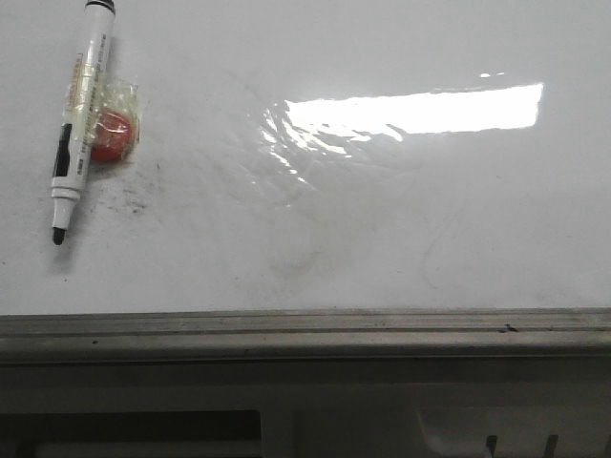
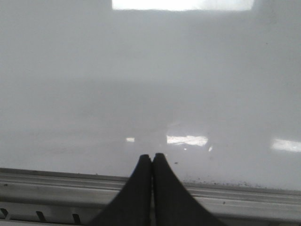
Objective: Write number 8 on whiteboard
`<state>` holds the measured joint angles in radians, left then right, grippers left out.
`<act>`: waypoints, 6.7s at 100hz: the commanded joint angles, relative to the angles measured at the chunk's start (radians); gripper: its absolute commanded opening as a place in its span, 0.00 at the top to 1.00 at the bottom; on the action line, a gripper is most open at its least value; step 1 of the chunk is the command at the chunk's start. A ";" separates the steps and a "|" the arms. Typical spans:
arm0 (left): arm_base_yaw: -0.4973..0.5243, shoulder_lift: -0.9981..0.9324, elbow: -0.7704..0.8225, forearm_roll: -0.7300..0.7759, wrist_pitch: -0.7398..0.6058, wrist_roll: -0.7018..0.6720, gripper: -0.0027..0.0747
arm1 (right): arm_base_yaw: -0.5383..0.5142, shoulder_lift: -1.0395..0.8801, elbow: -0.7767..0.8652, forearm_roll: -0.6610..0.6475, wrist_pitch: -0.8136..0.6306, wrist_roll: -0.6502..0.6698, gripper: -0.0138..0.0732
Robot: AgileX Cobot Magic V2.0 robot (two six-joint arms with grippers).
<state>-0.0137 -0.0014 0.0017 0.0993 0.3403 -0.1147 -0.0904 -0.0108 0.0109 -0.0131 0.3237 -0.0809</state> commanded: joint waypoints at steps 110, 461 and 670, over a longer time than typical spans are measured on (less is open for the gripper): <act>0.002 -0.022 -0.006 -0.037 -0.505 -0.010 0.99 | -0.002 0.094 -0.174 0.013 -0.152 0.014 0.91; -0.727 1.021 -0.340 0.592 -0.971 -0.185 0.99 | 0.965 0.937 -0.706 0.152 -0.178 -0.011 0.41; -0.725 0.664 -0.327 0.407 -0.612 -0.454 0.51 | 0.653 1.176 -1.083 -0.007 0.192 0.041 0.91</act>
<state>-0.7336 0.6603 -0.2975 0.5246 -0.1979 -0.5624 0.5904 1.1927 -1.0533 0.0944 0.4712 -0.0076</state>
